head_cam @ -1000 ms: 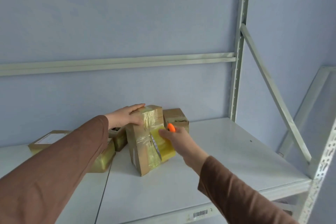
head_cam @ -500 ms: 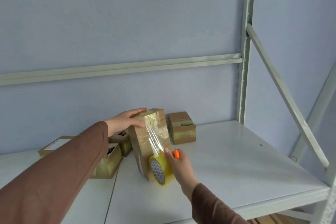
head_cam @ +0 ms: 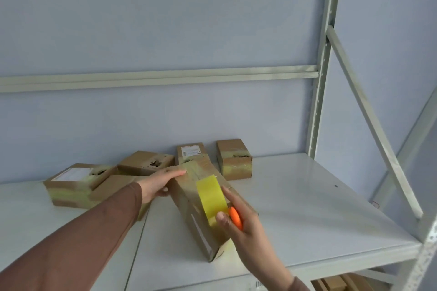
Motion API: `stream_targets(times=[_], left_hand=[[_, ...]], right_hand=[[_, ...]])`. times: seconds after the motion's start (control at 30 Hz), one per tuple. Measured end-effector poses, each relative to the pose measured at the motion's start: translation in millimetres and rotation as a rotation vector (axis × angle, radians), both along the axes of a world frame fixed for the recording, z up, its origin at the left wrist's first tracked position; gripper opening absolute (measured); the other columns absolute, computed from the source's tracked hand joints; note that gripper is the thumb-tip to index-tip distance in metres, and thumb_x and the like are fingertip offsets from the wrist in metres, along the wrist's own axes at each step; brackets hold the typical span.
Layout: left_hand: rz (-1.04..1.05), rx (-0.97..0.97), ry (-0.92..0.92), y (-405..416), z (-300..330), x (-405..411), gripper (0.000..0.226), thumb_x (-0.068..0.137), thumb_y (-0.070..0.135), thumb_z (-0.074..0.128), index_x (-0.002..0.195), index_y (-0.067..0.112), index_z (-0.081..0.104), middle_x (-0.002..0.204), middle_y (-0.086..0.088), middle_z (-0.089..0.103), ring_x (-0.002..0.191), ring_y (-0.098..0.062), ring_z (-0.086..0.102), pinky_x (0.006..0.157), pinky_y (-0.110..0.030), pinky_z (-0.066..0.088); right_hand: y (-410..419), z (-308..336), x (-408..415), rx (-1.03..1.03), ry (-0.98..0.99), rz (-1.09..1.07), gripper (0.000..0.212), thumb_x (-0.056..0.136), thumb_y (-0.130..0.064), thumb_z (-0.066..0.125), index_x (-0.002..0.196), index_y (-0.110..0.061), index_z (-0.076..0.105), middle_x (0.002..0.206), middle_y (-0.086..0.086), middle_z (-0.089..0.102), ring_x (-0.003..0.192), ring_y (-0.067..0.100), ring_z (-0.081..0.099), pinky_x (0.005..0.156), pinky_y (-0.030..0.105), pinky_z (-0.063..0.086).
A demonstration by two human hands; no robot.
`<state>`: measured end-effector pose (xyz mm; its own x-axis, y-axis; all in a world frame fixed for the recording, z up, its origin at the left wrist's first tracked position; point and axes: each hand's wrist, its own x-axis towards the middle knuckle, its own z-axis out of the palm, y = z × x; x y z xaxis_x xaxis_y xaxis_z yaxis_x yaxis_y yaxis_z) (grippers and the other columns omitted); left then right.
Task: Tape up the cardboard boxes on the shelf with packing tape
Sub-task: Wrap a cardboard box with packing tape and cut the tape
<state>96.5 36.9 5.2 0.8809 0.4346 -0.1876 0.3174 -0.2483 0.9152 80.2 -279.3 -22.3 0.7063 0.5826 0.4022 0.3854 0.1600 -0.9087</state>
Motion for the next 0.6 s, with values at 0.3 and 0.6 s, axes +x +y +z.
stream_targets(times=[0.3, 0.6], left_hand=[[-0.314, 0.455, 0.077, -14.2, -17.0, 14.0, 0.085, 0.096, 0.034, 0.071, 0.164, 0.029, 0.019, 0.167, 0.001, 0.026, 0.153, -0.016, 0.026, 0.127, -0.036, 0.02], [-0.413, 0.446, 0.123, -13.5, -10.1, 20.7, 0.069, 0.1, 0.028, 0.066, 0.16, 0.029, 0.032, 0.169, 0.007, 0.023, 0.155, -0.013, 0.02, 0.128, -0.036, 0.015]], right_hand=[[7.0, 9.3, 26.5, -0.14, 0.155, 0.083, 0.009, 0.102, -0.027, 0.063, 0.104, -0.023, 0.07, 0.078, -0.006, 0.057, 0.077, 0.009, 0.05, 0.073, 0.025, 0.04], [13.7, 60.6, 33.8, -0.108, 0.216, 0.019, 0.04, 0.095, -0.04, 0.07, 0.088, -0.002, 0.057, 0.081, 0.005, 0.044, 0.075, 0.022, 0.041, 0.068, 0.036, 0.036]])
